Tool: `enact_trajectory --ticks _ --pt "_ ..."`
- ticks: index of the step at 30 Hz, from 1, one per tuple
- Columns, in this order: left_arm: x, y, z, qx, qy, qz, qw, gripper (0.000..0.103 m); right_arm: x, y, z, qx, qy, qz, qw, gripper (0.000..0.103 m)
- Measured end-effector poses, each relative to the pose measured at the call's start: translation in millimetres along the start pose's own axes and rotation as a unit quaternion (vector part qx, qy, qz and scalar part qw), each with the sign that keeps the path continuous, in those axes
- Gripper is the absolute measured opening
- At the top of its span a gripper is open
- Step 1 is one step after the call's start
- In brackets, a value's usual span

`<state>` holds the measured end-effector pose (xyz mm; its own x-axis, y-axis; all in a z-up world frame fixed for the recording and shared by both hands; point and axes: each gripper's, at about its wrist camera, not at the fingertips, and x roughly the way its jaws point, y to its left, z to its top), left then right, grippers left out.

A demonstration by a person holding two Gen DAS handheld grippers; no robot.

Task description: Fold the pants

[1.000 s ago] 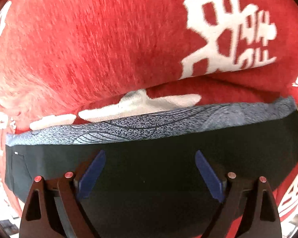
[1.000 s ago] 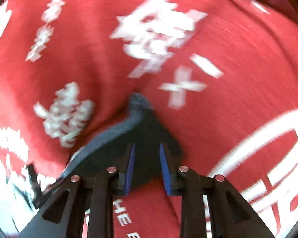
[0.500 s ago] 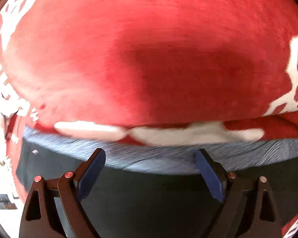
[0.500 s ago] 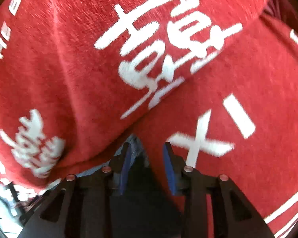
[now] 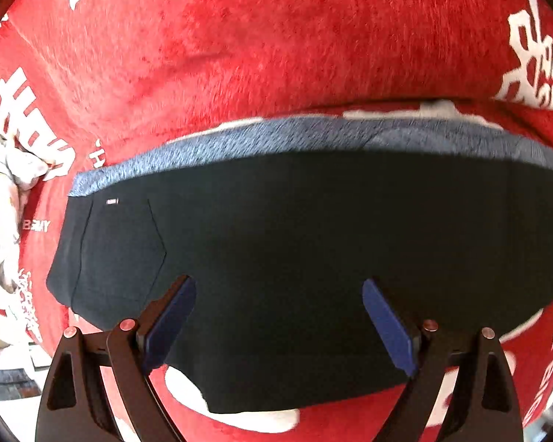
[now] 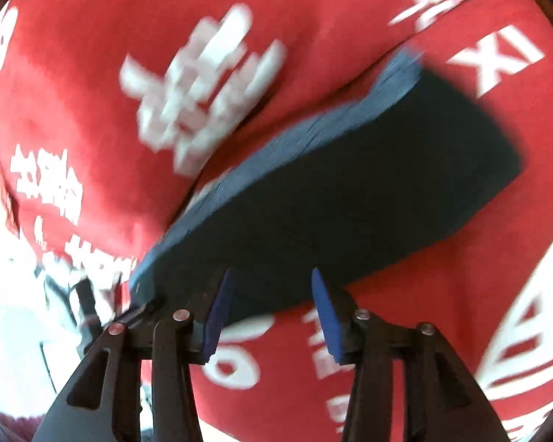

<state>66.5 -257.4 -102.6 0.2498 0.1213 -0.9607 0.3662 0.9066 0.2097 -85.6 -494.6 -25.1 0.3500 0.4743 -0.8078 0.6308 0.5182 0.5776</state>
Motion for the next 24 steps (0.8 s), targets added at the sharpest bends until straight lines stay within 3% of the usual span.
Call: enact_trajectory --ticks 3,7,10,14,16,19,24 --pt "-2.0 29.5 -5.3 0.0 -0.005 -0.012 0.9999 0.093 43.7 34.0 -39.0 0.01 0.048 0.048 0.998 0.049" --pt "4.2 110.1 -6.9 -0.017 -0.023 -0.005 0.9996 0.093 115.1 74.9 -85.0 0.046 0.1 0.108 0.988 0.049" --pt "17.2 176.6 -8.4 -0.045 -0.025 0.015 0.9986 0.093 162.9 101.5 -103.6 0.068 0.121 0.14 0.98 0.049" --pt "52.5 241.5 -21.8 -0.07 -0.013 0.047 0.9963 0.093 188.5 113.9 -116.9 0.077 0.127 0.148 0.978 0.049" --pt "70.8 261.8 -33.1 -0.091 -0.003 0.016 0.9957 0.103 200.8 120.0 -119.4 0.077 0.129 0.144 0.978 0.049" --pt "79.2 276.2 -40.4 -0.111 -0.014 -0.025 0.9934 0.103 206.7 124.5 -120.0 0.073 0.131 0.137 0.979 0.049" --pt "81.2 279.9 -46.8 -0.1 -0.03 -0.042 0.9936 0.103 219.0 134.9 -114.3 0.07 0.13 0.132 0.98 0.051"
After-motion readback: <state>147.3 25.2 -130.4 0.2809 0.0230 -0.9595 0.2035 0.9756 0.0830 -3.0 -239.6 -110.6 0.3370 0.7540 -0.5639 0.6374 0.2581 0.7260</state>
